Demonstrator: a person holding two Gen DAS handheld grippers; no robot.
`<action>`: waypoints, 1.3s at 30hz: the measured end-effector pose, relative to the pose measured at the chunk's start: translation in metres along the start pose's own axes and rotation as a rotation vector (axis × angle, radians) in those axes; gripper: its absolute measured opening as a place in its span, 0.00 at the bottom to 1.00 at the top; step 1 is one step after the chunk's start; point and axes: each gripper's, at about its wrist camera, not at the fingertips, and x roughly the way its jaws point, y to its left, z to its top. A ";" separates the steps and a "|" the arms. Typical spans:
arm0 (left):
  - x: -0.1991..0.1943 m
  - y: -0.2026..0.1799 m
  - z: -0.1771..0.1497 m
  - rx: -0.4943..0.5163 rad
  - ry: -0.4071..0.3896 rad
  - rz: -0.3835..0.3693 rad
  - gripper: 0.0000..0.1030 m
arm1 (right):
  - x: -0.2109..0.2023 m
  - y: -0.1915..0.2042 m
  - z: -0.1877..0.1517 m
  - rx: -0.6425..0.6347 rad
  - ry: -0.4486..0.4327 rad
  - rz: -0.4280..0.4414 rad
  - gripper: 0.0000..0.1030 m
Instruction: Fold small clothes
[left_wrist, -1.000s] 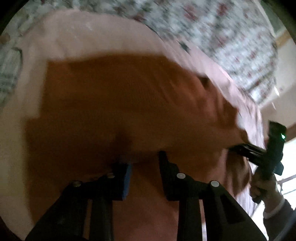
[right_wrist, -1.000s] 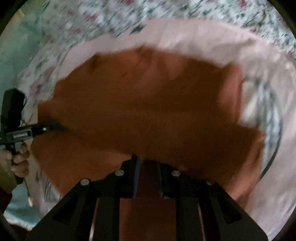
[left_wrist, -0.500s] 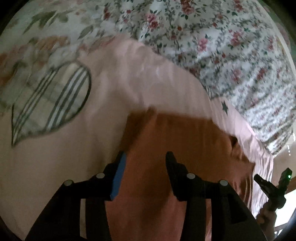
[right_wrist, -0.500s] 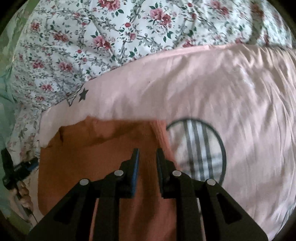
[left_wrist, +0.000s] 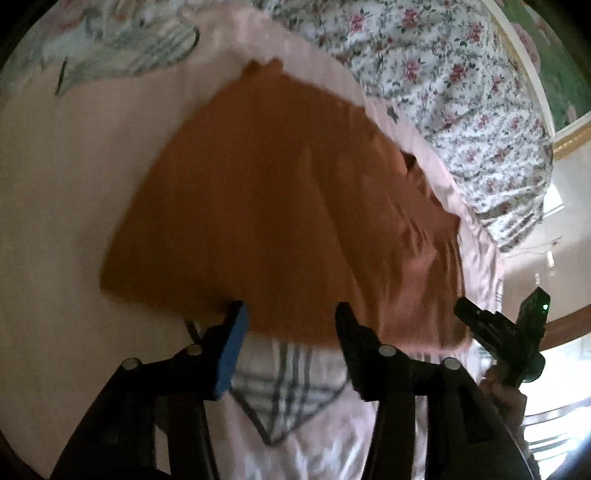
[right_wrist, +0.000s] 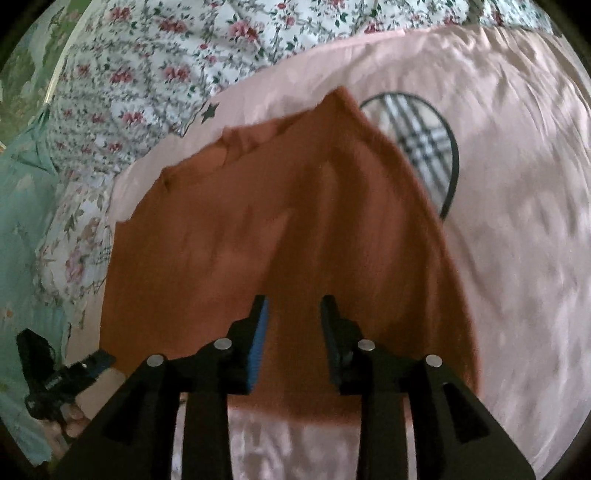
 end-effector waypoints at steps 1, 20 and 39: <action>0.000 0.003 -0.006 -0.024 0.007 -0.019 0.56 | -0.003 0.004 -0.005 -0.003 0.003 0.005 0.33; 0.004 0.049 -0.008 -0.255 -0.121 -0.015 0.62 | -0.008 0.031 -0.010 -0.104 0.050 0.039 0.42; 0.002 -0.009 0.059 -0.075 -0.259 0.057 0.11 | -0.005 -0.006 0.019 -0.060 0.092 0.085 0.43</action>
